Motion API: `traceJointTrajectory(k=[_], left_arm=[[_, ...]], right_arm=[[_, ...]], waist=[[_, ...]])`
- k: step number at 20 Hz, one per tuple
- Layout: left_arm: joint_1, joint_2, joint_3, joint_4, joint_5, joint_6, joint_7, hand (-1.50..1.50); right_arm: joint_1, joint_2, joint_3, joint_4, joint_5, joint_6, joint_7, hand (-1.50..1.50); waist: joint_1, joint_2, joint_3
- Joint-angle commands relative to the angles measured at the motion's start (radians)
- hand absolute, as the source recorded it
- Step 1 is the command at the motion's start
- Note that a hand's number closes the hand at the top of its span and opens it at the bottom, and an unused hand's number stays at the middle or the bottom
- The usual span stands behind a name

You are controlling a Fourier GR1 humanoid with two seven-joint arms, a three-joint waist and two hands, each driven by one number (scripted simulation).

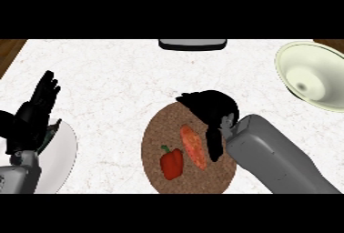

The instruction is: Pick the sweet potato from the placemat and place it in the bowl

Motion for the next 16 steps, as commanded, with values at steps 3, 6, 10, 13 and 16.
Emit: traceJointTrajectory(k=[3,6,10,13,16], left_arm=[[0.057,-0.018,0.030,-0.058,-0.019,-0.008,-0.004,0.00],[0.014,-0.046,0.018,-0.013,-0.050,-0.012,-0.018,0.00],[0.065,-0.029,0.044,-0.098,-0.039,-0.038,0.034,0.00],[-0.048,-0.048,0.046,-0.016,-0.061,-0.030,0.060,0.00],[0.021,-0.059,0.070,0.024,-0.061,-0.060,-0.037,0.00]], right_arm=[[0.047,0.068,-0.005,0.018,0.150,-0.030,-0.048,-1.50],[0.105,0.068,-0.031,0.027,0.166,0.002,-0.106,-1.50],[0.130,0.147,-0.015,0.037,0.224,0.023,-0.044,-1.50],[0.199,0.121,-0.026,-0.011,0.248,0.038,-0.077,-1.50],[0.226,0.143,-0.017,0.031,0.315,-0.004,-0.120,-1.50]], waist=[[0.000,-0.001,0.000],[-0.005,-0.001,0.000],[-0.001,-0.002,0.000],[-0.009,-0.001,0.000],[-0.006,0.000,0.000]])
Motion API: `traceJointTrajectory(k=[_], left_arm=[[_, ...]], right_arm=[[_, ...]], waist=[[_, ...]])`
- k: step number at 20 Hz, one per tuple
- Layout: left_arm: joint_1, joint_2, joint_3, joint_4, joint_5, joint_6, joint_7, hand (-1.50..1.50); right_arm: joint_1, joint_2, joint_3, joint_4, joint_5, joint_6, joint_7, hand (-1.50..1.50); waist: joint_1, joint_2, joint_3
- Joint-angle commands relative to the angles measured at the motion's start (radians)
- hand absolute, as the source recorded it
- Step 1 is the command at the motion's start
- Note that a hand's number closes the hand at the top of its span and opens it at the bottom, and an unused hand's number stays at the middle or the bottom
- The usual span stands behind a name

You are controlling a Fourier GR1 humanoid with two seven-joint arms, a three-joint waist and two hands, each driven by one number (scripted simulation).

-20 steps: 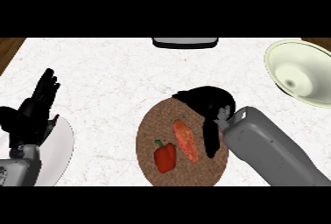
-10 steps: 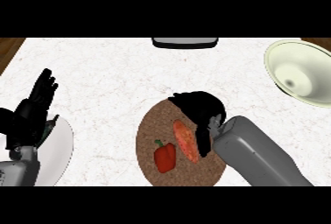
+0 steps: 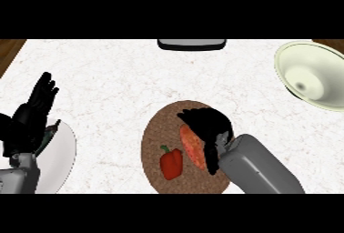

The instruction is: Pick the sweet potato from the placemat and place it in the bowl

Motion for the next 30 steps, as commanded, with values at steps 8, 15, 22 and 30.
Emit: traceJointTrajectory(k=[8,15,22,30], left_arm=[[-0.063,-0.052,0.015,0.043,-0.051,-0.003,0.012,0.00],[0.012,-0.020,0.049,0.015,-0.028,-0.068,-0.032,0.00],[-0.009,-0.083,-0.003,-0.022,-0.094,-0.003,0.016,0.00],[-0.031,-0.031,0.078,0.038,-0.032,-0.078,-0.017,0.00]], right_arm=[[0.011,0.049,-0.071,0.140,0.166,-0.053,-0.152,-1.50],[-0.013,0.156,-0.051,0.272,0.190,-0.068,-0.203,1.50],[0.019,0.165,0.013,0.358,0.214,-0.229,-0.269,1.50],[-0.054,0.126,-0.188,0.321,0.290,-0.344,-0.157,1.50]], waist=[[0.000,0.001,0.000],[0.010,0.001,0.000],[0.011,0.001,0.000],[0.001,0.002,0.000]])
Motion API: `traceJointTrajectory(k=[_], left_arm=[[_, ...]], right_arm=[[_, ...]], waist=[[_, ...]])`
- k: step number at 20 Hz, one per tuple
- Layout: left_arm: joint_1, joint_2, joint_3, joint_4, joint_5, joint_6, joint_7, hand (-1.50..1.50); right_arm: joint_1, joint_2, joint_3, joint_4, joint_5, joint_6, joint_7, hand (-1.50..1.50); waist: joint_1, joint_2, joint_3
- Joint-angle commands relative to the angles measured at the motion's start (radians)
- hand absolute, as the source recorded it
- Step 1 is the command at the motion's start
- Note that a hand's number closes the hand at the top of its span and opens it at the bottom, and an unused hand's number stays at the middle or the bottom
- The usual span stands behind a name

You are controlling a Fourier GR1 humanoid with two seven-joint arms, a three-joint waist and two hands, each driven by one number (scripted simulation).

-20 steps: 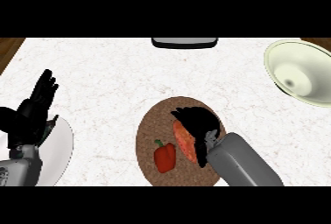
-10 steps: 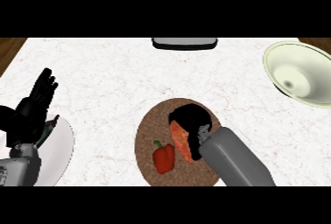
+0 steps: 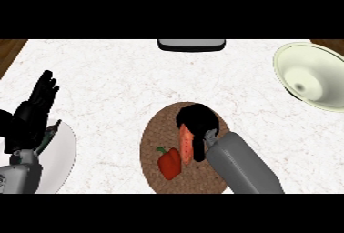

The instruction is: Pick the sweet potato from the placemat and place it in the bowl

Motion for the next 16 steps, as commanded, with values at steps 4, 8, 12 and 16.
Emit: traceJointTrajectory(k=[4,8,12,16], left_arm=[[0.015,-0.001,0.007,-0.010,0.002,0.004,0.000,0.00],[-0.019,0.001,-0.009,-0.028,0.007,-0.010,0.024,0.00],[-0.019,-0.005,-0.036,-0.033,-0.005,-0.021,0.021,0.00],[-0.014,-0.017,-0.033,-0.017,-0.002,-0.014,0.021,0.00]], right_arm=[[-0.117,-0.128,-0.396,0.131,0.005,-0.194,0.358,1.50],[-0.246,-0.175,-0.514,0.208,0.066,-0.300,0.617,1.50],[-0.407,-0.218,-0.500,0.273,0.218,-0.408,0.814,1.50],[-0.535,-0.276,-0.458,0.288,0.372,-0.489,0.921,1.50]], waist=[[-0.009,0.025,0.003],[0.031,0.028,0.003],[0.064,0.028,0.002],[0.062,0.023,0.001]])
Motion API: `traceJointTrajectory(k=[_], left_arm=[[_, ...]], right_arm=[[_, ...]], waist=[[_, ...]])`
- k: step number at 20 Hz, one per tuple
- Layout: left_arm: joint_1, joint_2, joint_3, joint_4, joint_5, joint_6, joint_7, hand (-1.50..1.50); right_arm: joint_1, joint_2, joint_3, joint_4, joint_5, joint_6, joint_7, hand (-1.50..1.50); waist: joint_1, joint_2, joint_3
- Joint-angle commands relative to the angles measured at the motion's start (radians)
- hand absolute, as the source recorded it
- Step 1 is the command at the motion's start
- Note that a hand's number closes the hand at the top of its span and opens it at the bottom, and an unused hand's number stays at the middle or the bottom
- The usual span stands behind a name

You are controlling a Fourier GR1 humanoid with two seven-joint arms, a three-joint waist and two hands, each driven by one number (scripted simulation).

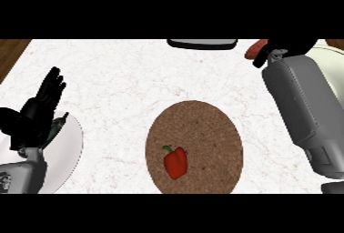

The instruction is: Pick the sweet potato from the placemat and place it in the bowl

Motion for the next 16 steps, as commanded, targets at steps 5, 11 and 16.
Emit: traceJointTrajectory(k=[5,11,16], left_arm=[[-0.010,0.016,0.017,0.018,0.002,-0.010,-0.010,0.00],[-0.032,0.027,0.046,0.060,0.012,-0.016,-0.027,0.00],[0.043,0.004,0.033,-0.005,0.022,-0.019,-0.019,0.00]], right_arm=[[-0.222,-0.035,-0.041,0.118,0.197,-0.184,0.229,1.50],[-0.236,-0.056,-0.108,0.213,0.229,-0.253,0.187,1.50],[-0.188,-0.144,-0.215,0.223,0.174,-0.356,0.050,1.50]], waist=[[0.002,-0.002,0.001],[-0.025,-0.005,0.001],[-0.025,-0.010,0.003]])
